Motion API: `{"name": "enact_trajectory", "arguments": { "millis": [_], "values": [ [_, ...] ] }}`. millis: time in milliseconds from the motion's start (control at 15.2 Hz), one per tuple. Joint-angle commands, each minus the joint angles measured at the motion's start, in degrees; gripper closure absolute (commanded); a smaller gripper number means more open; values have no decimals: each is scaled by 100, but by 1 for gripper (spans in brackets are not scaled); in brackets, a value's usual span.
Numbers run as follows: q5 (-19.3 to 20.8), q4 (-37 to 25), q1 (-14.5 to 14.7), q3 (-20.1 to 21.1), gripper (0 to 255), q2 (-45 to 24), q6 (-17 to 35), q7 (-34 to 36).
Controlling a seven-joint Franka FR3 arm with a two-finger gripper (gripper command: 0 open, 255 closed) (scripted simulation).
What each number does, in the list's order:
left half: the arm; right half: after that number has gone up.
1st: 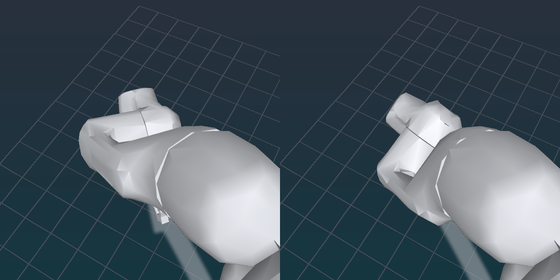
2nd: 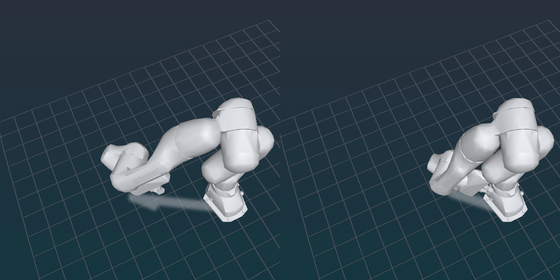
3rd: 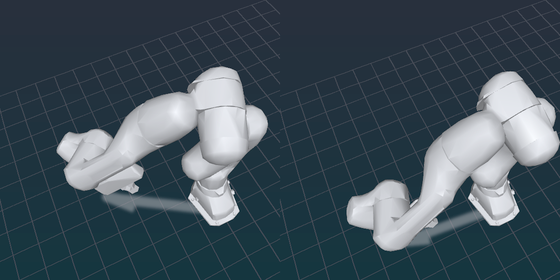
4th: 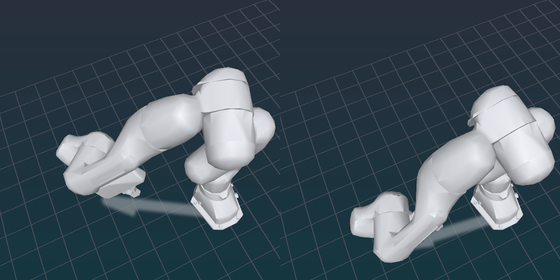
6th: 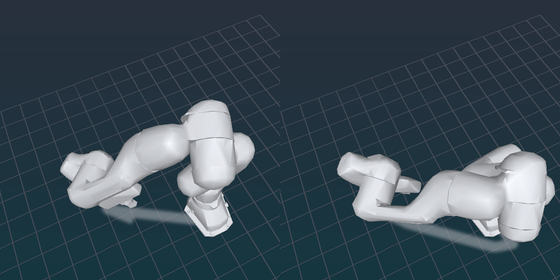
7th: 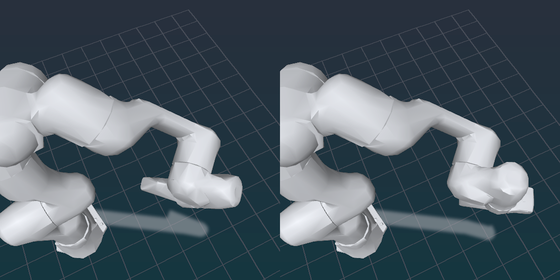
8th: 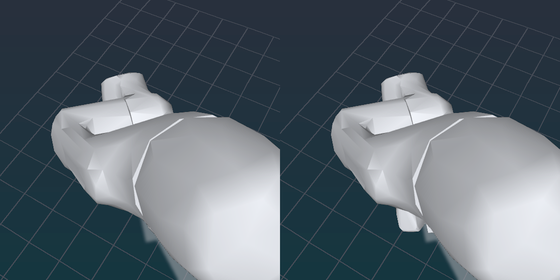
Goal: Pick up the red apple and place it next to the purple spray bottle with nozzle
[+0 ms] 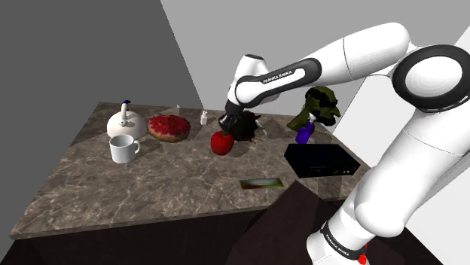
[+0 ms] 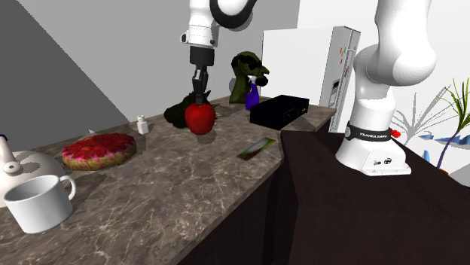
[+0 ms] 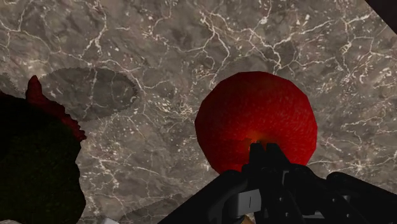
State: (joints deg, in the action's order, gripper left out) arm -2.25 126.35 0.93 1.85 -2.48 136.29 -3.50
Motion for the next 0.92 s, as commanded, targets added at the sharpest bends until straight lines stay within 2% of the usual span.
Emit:
{"name": "enact_trajectory", "arguments": {
  "millis": [0,858],
  "values": [
    [3,-72,1,1,255,82,-155,9],
    [14,-629,-4,-5,255,502,-1132,35]
  ]
}}
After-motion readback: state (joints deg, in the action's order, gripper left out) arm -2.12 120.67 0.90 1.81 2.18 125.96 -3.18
